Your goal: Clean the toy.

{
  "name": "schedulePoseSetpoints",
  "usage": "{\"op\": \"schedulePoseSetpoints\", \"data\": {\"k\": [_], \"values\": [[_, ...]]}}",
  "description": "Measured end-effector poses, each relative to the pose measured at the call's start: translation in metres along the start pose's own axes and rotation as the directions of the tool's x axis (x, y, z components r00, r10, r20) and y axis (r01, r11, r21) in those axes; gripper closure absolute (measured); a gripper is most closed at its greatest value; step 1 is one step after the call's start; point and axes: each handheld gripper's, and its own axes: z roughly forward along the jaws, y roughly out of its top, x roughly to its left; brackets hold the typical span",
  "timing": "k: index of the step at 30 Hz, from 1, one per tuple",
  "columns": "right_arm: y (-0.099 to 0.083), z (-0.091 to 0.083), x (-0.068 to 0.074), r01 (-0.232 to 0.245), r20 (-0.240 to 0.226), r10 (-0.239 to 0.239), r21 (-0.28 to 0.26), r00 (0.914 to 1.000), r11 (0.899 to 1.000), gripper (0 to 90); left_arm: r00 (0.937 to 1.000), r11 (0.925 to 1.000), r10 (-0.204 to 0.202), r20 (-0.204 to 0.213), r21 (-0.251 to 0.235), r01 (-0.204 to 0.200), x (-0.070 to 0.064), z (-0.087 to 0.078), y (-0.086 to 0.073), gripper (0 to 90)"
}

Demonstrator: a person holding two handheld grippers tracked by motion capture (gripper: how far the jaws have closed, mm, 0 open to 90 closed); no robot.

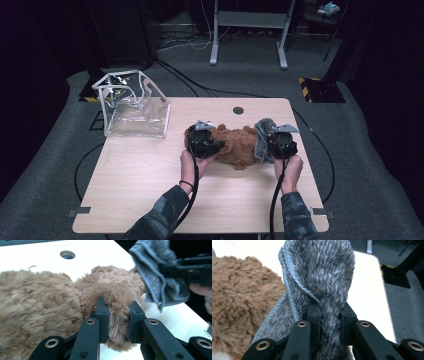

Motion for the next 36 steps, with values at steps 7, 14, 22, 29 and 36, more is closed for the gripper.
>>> {"op": "schedulePoseSetpoints", "data": {"k": [7,14,22,29,36], "values": [[0.018,-0.034,0.034,0.036,-0.145,-0.048,-0.084,0.9883,0.996,75.1,0.9997,0.9995,-0.021,-0.013,0.021,0.022,0.008,0.005,0.003,74.9],[0.022,-0.019,0.094,0.131,-0.272,-0.144,-0.067,0.9514,0.989,74.9,0.9996,0.9992,-0.025,-0.015,0.030,0.025,0.008,0.007,0.005,74.9],[0.017,-0.001,0.069,0.113,-0.173,-0.114,-0.018,0.9782,0.993,75.2,0.9995,0.9992,-0.032,-0.002,0.024,0.032,0.011,0.006,0.004,74.7],[0.007,0.008,0.019,0.046,-0.042,-0.045,0.031,0.9981,0.998,75.1,0.9992,0.9990,-0.039,0.005,0.024,0.039,0.011,0.007,0.005,74.4],[0.006,-0.014,0.017,0.017,-0.049,-0.018,-0.016,0.9986,1.000,75.0,0.9992,0.9986,-0.040,0.000,0.034,0.040,0.011,0.011,0.006,74.0]]}}
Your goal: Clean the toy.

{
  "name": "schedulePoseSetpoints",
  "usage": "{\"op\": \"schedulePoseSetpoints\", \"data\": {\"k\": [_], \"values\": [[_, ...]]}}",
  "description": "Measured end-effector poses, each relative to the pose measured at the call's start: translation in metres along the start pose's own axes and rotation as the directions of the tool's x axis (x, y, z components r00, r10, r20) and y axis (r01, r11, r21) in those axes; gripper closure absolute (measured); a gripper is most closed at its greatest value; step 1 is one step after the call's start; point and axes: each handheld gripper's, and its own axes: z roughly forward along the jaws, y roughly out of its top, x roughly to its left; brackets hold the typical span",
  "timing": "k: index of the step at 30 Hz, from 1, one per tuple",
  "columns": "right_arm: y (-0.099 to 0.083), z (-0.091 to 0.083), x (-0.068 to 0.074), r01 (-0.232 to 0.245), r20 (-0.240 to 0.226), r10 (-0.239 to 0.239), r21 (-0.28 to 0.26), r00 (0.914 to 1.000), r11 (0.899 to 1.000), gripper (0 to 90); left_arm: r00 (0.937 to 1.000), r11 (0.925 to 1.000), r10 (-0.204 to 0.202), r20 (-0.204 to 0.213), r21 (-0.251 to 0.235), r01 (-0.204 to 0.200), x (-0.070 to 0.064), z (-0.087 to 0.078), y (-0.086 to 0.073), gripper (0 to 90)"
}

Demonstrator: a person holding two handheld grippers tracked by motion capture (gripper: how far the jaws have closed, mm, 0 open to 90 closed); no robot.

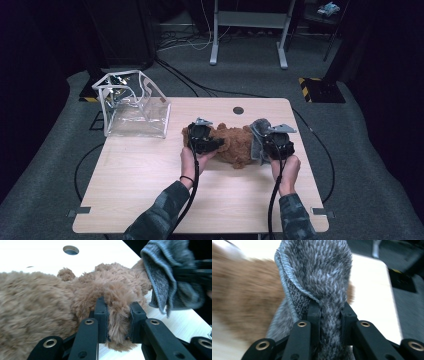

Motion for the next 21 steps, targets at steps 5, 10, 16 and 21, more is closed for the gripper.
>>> {"op": "schedulePoseSetpoints", "data": {"k": [5,10,16,21], "values": [[0.002,-0.015,0.043,0.048,-0.153,-0.055,-0.048,0.9868,0.998,75.0,1.0000,1.0000,-0.005,0.008,-0.001,0.005,-0.003,0.003,0.000,73.8],[0.001,0.013,0.053,0.078,-0.154,-0.075,0.009,0.9851,0.997,75.1,0.9999,1.0000,0.000,0.016,0.005,0.000,-0.003,0.006,0.000,73.1],[0.002,0.022,0.038,0.049,-0.132,-0.043,0.038,0.9903,0.998,75.0,0.9999,1.0000,0.000,0.014,0.002,0.000,-0.001,0.004,0.002,59.2],[0.004,0.027,0.033,0.055,-0.112,-0.050,0.044,0.9925,0.998,75.1,0.9993,0.9992,0.036,-0.008,-0.017,-0.036,0.001,-0.006,0.005,36.2]]}}
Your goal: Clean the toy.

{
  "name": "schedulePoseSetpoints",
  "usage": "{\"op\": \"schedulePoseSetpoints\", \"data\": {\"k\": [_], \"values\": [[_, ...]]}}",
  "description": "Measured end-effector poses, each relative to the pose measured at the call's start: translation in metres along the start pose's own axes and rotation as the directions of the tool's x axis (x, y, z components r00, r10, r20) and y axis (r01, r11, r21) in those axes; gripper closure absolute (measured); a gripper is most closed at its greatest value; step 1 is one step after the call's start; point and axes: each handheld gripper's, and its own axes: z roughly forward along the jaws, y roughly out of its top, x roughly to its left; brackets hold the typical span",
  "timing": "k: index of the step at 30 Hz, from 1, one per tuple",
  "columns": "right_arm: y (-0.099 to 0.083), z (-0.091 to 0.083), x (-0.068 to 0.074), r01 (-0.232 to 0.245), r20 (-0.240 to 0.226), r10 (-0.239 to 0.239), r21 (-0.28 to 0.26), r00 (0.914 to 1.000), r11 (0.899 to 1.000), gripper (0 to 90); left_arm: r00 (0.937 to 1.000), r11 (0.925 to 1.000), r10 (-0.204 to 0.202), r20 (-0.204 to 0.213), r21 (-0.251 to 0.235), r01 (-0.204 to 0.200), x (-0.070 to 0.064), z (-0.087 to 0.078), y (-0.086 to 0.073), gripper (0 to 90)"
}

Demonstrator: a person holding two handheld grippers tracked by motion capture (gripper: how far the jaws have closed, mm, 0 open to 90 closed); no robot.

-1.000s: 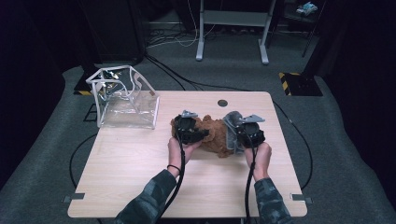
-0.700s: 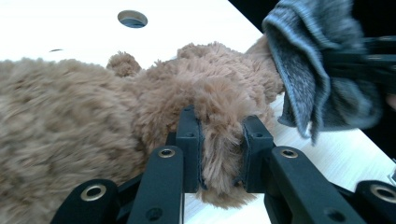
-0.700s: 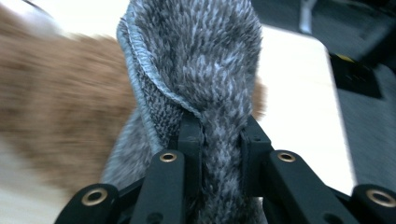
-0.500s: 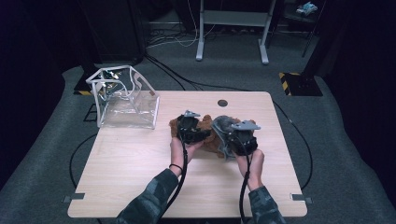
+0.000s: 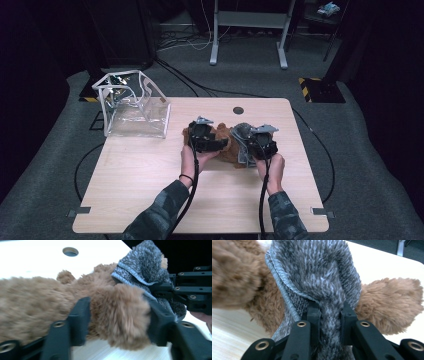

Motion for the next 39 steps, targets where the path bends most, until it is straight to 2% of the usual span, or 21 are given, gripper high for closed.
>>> {"op": "schedulePoseSetpoints", "data": {"k": [5,6,7,11,15,17,19,20,21,22,24,27,29,31,33,35,37,39], "values": [[0.001,0.004,-0.006,-0.005,0.009,0.005,0.004,0.9999,1.000,75.1,0.9993,0.9992,0.001,-0.039,-0.041,-0.002,0.012,-0.019,0.003,28.6],[0.003,0.005,-0.008,-0.007,0.011,0.007,0.008,0.9999,1.000,75.1,0.9984,0.9983,-0.007,-0.056,-0.058,0.004,0.020,-0.028,0.003,26.9],[0.003,0.005,-0.008,-0.007,0.011,0.007,0.008,0.9999,1.000,75.1,0.9984,0.9983,-0.007,-0.056,-0.058,0.004,0.020,-0.028,0.003,26.8],[0.004,0.008,-0.010,-0.020,0.020,0.020,0.007,0.9996,1.000,75.0,0.9954,0.9967,-0.038,-0.088,-0.075,0.031,0.039,-0.039,0.001,26.6],[0.004,0.008,-0.016,-0.032,0.025,0.031,0.011,0.9992,0.999,75.0,0.9906,0.9988,-0.044,-0.130,-0.026,0.041,0.054,-0.035,-0.007,26.7],[0.004,0.008,-0.017,-0.033,0.026,0.033,0.010,0.9991,0.999,74.9,0.9899,0.9988,-0.049,-0.133,0.004,0.050,0.061,-0.026,-0.012,26.7],[0.004,0.008,-0.018,-0.039,0.029,0.039,0.009,0.9988,0.999,74.8,0.9900,0.9957,-0.076,-0.118,0.044,0.082,0.070,-0.016,-0.019,28.8],[0.004,0.008,-0.018,-0.039,0.029,0.039,0.009,0.9988,0.999,74.8,0.9900,0.9957,-0.076,-0.118,0.044,0.082,0.070,-0.016,-0.019,31.1],[0.004,0.007,-0.019,-0.035,0.024,0.035,0.011,0.9991,0.999,74.7,0.9892,0.9933,-0.103,-0.105,0.042,0.108,0.073,-0.010,-0.023,32.9],[0.003,0.006,-0.019,-0.039,0.026,0.039,-0.001,0.9989,0.999,74.7,0.9879,0.9923,-0.111,-0.109,0.043,0.116,0.072,-0.008,-0.024,34.6],[0.003,0.002,-0.019,-0.041,0.023,0.041,-0.003,0.9989,0.999,74.6,0.9871,0.9913,-0.116,-0.110,0.050,0.122,0.072,-0.006,-0.026,36.1],[0.001,-0.012,-0.016,-0.027,0.015,0.028,-0.047,0.9995,0.999,74.6,0.9835,0.9875,-0.139,-0.116,0.059,0.146,0.072,-0.001,-0.029,37.1],[-0.007,-0.031,-0.009,-0.026,0.003,0.027,-0.088,0.9996,0.996,74.5,0.9814,0.9861,-0.150,-0.120,0.053,0.157,0.071,0.001,-0.030,38.0],[-0.011,-0.036,-0.005,-0.023,-0.003,0.023,-0.093,0.9997,0.995,74.5,0.9823,0.9863,-0.144,-0.120,0.063,0.152,0.070,0.001,-0.029,38.0],[-0.018,-0.042,0.003,-0.008,-0.024,0.006,-0.104,0.9997,0.995,74.5,0.9802,0.9851,-0.154,-0.125,0.058,0.162,0.069,0.002,-0.029,38.1],[-0.024,-0.041,0.012,-0.004,-0.068,-0.003,-0.102,0.9977,0.995,74.4,0.9801,0.9849,-0.153,-0.126,0.062,0.162,0.068,0.004,-0.030,38.2],[-0.027,-0.030,0.023,0.023,-0.087,-0.029,-0.077,0.9958,0.997,74.5,0.9801,0.9846,-0.155,-0.125,0.063,0.163,0.068,0.005,-0.030,38.3],[-0.028,-0.024,0.023,0.023,-0.082,-0.028,-0.067,0.9962,0.997,74.5,0.9801,0.9846,-0.154,-0.125,0.063,0.163,0.068,0.005,-0.030,38.4]]}}
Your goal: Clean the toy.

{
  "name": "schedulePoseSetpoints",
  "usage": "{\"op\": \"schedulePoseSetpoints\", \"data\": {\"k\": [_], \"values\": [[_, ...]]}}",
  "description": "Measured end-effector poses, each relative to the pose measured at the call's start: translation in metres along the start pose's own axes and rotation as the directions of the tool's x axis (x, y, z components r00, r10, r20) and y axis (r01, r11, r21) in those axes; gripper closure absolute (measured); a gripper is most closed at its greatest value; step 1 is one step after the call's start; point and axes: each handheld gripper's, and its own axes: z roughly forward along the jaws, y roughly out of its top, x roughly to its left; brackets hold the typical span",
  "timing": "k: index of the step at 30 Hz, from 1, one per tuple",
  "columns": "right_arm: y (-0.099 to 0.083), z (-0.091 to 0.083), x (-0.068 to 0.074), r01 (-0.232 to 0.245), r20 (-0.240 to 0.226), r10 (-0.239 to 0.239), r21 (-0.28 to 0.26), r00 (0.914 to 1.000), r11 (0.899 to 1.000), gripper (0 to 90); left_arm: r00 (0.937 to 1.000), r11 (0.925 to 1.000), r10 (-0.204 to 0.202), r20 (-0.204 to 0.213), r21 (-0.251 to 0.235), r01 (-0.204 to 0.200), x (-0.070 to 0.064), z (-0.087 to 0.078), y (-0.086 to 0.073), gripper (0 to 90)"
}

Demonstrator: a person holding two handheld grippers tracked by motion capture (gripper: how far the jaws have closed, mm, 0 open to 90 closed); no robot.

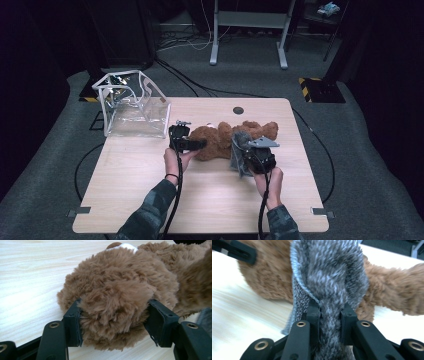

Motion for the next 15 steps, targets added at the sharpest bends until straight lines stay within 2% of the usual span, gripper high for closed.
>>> {"op": "schedulePoseSetpoints", "data": {"k": [2,5,7,9,10,14,15], "values": [[-0.003,0.012,-0.009,-0.020,0.019,0.020,0.023,0.9996,1.000,74.5,1.0000,1.0000,-0.002,0.002,-0.002,0.002,0.001,0.000,0.000,38.4],[-0.009,0.019,-0.027,-0.055,0.070,0.052,0.042,0.9962,0.998,74.6,0.9998,0.9999,-0.011,0.014,0.000,0.011,0.001,0.001,0.000,38.7],[-0.014,0.019,-0.040,-0.073,0.122,0.065,0.063,0.9904,0.995,74.6,0.9996,0.9998,-0.021,0.016,0.000,0.021,0.000,0.003,0.000,38.7],[-0.022,0.019,-0.053,-0.108,0.179,0.092,0.080,0.9796,0.991,74.7,0.9995,0.9996,-0.028,0.014,-0.002,0.028,-0.001,0.005,0.000,39.0],[-0.032,0.016,-0.061,-0.122,0.198,0.100,0.101,0.9750,0.987,74.6,0.9995,0.9996,-0.030,0.014,0.004,0.030,-0.003,0.007,0.000,39.2],[-0.043,0.005,-0.055,-0.098,0.187,0.075,0.116,0.9796,0.988,74.7,0.9996,0.9997,-0.021,0.017,0.011,0.021,-0.006,0.010,0.001,39.3],[-0.046,-0.001,-0.045,-0.065,0.157,0.046,0.119,0.9865,0.991,74.8,0.9994,0.9995,-0.030,0.019,0.010,0.029,-0.007,0.011,0.001,39.3]]}}
